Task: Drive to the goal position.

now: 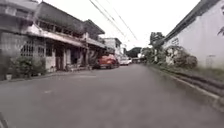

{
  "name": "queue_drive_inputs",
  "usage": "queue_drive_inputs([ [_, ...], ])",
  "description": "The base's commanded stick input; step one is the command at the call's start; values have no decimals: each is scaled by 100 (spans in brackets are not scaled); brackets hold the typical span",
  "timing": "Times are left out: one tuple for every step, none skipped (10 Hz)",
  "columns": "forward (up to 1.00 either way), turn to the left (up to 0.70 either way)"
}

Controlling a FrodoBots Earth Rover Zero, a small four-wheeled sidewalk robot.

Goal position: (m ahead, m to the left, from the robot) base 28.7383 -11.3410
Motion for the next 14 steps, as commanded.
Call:
queue_drive_inputs([
  [85, 10],
  [85, 10],
  [85, 10],
  [85, 10],
  [85, 10],
  [85, 10],
  [85, 10],
  [85, 10],
  [85, 10],
  [85, 10],
  [85, -1],
  [85, -16],
  [85, -24],
  [85, -24],
])
